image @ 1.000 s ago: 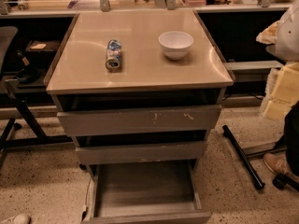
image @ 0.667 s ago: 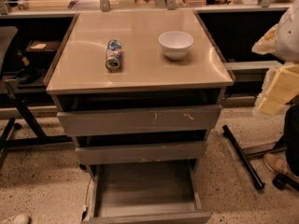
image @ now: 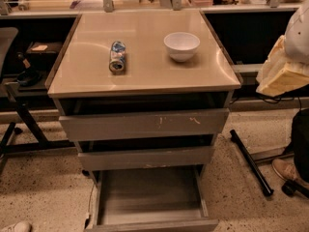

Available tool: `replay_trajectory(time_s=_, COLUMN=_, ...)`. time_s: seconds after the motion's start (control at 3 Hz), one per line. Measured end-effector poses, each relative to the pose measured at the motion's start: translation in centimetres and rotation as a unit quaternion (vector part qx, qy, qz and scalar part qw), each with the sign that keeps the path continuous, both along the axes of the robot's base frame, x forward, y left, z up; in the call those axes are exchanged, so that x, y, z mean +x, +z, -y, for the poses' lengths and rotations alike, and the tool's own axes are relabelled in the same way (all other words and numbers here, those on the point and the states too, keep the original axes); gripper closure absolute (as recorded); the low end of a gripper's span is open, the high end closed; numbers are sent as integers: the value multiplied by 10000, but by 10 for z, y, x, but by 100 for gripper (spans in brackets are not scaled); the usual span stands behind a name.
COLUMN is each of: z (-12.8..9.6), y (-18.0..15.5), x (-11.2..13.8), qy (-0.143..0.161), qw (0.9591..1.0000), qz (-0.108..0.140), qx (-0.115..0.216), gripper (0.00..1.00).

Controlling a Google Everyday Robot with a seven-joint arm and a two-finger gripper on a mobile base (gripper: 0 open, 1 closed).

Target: Close bottom drawer

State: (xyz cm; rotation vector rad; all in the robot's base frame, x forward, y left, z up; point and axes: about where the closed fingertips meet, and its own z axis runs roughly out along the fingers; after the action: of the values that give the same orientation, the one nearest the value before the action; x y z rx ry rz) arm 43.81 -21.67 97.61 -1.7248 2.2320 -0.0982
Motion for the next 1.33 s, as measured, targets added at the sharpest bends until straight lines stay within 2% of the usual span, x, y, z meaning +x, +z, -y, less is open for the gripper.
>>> replay_trajectory(time_s=0.33, z=0, y=0, x=0, qy=0, qw=10000, qz=0, qx=0, gripper=88)
replay_trajectory(time_s=0.67, z=5, y=-11, x=5, qy=-121, qw=9999, qz=73, qx=-79, gripper=100)
replay_trajectory(time_s=1.0, z=3, y=-61, x=-9, qy=-107, qw=9997, qz=-215, qx=39, gripper=100)
replay_trajectory(time_s=1.33, z=0, y=-146, x=-33, qy=5, qw=9967, qz=-805, qx=74, gripper=100)
